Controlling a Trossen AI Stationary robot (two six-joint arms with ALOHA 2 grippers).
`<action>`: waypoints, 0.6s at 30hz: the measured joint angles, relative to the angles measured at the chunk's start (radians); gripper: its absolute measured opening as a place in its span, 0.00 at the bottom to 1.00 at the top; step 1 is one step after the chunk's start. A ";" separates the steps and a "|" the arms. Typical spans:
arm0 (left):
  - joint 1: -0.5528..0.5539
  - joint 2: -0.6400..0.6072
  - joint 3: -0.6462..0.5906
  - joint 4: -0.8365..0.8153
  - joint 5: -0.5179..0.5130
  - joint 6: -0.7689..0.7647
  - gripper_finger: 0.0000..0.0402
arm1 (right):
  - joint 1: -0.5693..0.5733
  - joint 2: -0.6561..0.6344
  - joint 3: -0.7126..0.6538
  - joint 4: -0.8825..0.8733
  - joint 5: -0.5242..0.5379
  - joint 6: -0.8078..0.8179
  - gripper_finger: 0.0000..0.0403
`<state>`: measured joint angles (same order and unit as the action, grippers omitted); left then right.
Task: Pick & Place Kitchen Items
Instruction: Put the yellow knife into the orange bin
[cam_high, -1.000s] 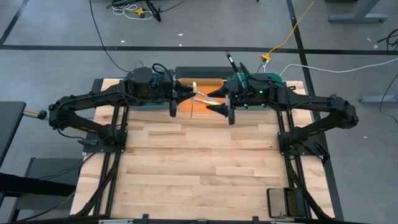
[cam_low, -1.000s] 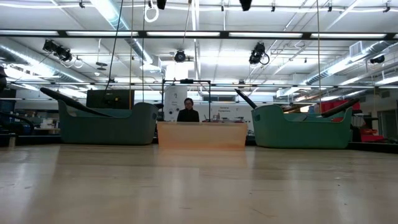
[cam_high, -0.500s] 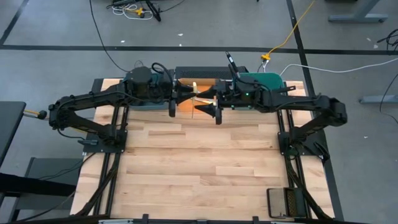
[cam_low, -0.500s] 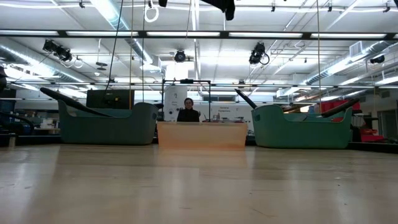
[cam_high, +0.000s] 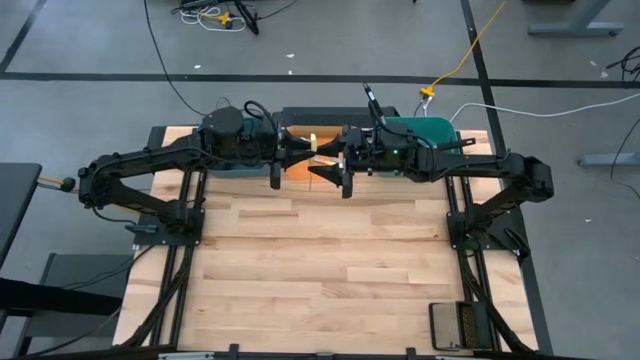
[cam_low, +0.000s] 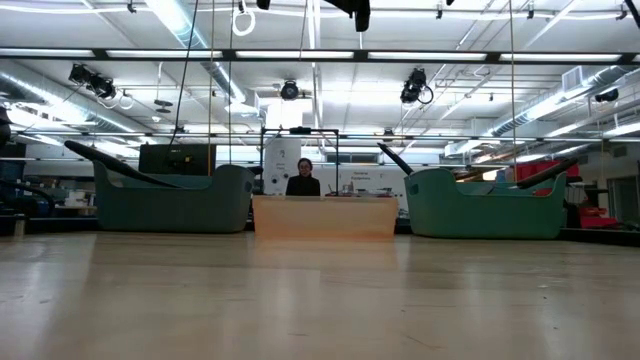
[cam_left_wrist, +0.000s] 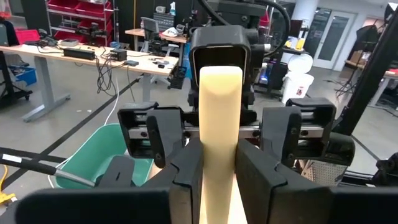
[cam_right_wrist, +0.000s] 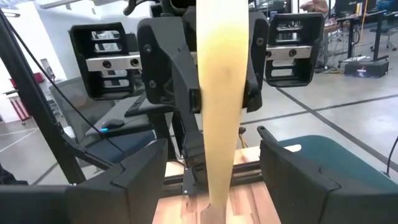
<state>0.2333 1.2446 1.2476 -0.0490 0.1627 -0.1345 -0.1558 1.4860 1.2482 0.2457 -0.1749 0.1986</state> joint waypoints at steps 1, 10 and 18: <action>0.000 0.000 0.000 0.001 0.000 0.000 0.19 | 0.000 0.000 0.000 0.000 0.000 0.000 0.65; 0.000 0.000 0.000 0.008 0.019 0.000 0.20 | 0.000 0.000 0.000 0.001 0.001 0.000 0.65; -0.004 0.000 0.000 0.017 0.042 0.000 0.20 | 0.000 0.000 0.000 0.001 0.001 0.000 0.65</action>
<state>0.2291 1.2446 1.2476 -0.0315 0.2043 -0.1349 -0.1558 1.4860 1.2480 0.2466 -0.1738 0.1982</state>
